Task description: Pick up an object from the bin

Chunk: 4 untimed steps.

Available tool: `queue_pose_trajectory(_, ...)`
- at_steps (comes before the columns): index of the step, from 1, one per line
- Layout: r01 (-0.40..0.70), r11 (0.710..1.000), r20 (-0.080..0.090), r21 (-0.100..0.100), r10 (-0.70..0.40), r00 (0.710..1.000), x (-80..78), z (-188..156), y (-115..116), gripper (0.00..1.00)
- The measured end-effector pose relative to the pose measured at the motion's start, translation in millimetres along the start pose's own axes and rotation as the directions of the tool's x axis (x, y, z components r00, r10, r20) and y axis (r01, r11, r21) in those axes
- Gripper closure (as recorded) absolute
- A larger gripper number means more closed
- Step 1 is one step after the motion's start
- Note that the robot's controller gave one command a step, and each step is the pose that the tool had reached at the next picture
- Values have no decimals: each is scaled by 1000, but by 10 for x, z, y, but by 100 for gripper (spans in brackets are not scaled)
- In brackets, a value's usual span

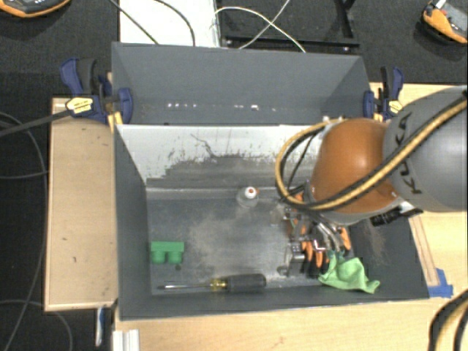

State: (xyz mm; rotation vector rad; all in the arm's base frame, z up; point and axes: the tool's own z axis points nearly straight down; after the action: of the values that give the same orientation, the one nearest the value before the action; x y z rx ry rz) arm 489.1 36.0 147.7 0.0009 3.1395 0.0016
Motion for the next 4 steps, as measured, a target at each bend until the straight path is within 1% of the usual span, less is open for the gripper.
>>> queue_pose_trajectory(1, -1, 1000, 0, 0, 1, 1000, 0, 0, 0, 0)
queue_pose_trajectory(2, 336, 942, 5, 1, -336, 942, -398, -79, 32, 0)
queue_pose_trajectory(3, 593, 805, 2, 0, -593, 805, -275, -27, -620, 0)
queue_pose_trajectory(4, 675, 737, 7, 4, -675, 737, -3, 559, -36, 0)
